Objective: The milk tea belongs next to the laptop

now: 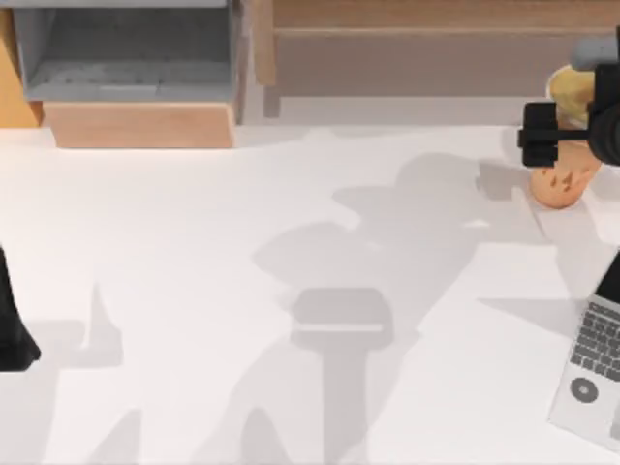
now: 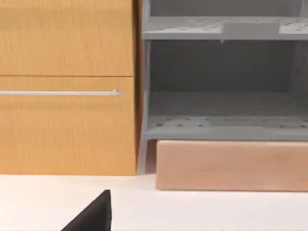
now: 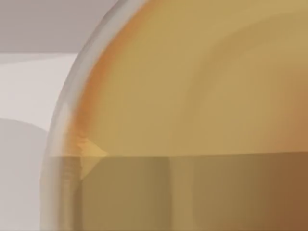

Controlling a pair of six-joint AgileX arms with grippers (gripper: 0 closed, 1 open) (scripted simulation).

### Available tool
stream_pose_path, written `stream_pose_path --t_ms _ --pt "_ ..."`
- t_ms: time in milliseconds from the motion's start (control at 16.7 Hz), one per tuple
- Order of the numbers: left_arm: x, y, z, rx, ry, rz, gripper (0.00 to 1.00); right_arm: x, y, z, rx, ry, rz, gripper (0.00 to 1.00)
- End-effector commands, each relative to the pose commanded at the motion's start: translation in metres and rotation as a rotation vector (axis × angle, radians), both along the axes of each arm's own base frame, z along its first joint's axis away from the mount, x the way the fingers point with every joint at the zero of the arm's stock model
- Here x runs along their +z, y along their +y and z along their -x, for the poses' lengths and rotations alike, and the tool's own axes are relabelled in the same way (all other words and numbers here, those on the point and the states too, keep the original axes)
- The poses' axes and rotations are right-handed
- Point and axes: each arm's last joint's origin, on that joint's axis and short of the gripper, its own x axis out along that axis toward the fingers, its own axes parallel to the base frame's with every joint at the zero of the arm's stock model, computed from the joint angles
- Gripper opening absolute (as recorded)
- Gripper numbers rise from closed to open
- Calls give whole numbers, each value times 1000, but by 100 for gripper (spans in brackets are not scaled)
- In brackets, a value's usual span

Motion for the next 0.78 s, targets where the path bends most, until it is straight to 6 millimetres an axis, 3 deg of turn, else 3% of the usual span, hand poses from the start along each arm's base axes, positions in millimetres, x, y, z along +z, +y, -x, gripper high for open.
stream_pose_path --t_ms 120,180,780 --pt "0 0 0 0 0 0 100 0 0 0 0 0 0 2" --pt "0 0 0 0 0 0 100 0 0 0 0 0 0 0" --pt "0 0 0 0 0 0 100 3 5 -1 20 -15 0 0"
